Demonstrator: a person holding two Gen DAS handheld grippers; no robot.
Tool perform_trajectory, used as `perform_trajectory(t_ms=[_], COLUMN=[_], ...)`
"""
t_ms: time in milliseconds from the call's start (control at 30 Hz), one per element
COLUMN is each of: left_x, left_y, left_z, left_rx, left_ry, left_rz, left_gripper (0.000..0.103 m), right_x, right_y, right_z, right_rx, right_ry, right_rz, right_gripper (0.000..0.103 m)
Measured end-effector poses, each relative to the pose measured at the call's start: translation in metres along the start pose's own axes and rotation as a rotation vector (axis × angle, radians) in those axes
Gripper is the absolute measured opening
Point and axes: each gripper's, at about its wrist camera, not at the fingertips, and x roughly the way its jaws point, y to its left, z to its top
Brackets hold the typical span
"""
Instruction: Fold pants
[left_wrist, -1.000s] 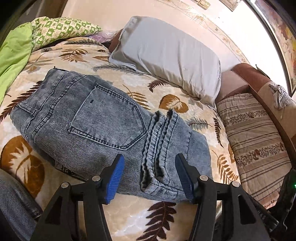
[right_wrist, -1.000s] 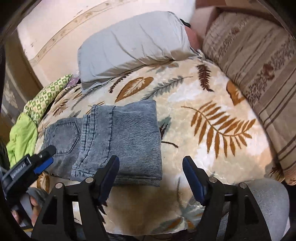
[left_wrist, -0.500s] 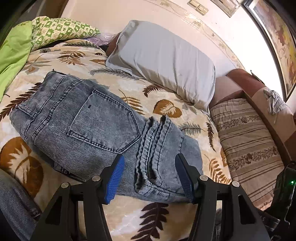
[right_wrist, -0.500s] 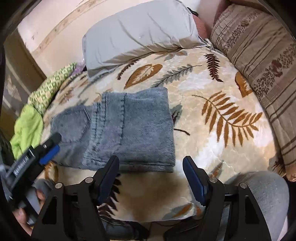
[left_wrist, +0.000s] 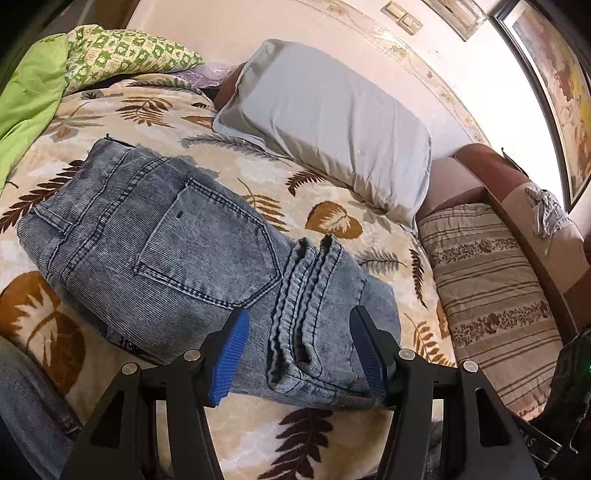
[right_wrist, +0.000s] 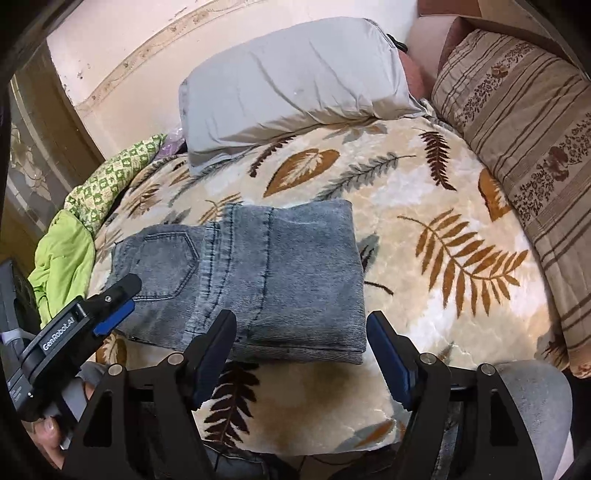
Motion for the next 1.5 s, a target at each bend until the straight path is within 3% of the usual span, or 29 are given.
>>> perform_trajectory(t_ms=[233, 500, 767, 933, 1233, 1500], left_x=[0.005, 0.007, -0.001, -0.015, -0.028, -0.022], left_y=[0.008, 0.005, 0.01, 0.029, 0.085, 0.109], left_z=[0.007, 0.007, 0.018, 0.032, 0.052, 0.053], left_rx=[-0.049, -0.04, -0.1, -0.135, -0.326, -0.395], left_ry=[0.027, 0.032, 0.075, 0.08, 0.076, 0.105], left_rz=[-0.01, 0.0, -0.023, 0.008, 0.033, 0.113], left_gripper=[0.057, 0.057, 0.057, 0.057, 0.057, 0.057], right_x=[-0.006, -0.003, 0.005, 0.011, 0.04, 0.073], right_y=[0.004, 0.011, 0.008, 0.019, 0.065, 0.086], right_z=[0.007, 0.012, 0.016, 0.026, 0.035, 0.03], right_rx=[0.013, 0.024, 0.016, 0.005, -0.063, -0.05], right_ry=[-0.018, 0.008, 0.049, 0.058, 0.087, 0.136], right_rz=[0.046, 0.011, -0.018, -0.004, 0.081, 0.189], right_gripper=[0.075, 0.076, 0.076, 0.075, 0.075, 0.07])
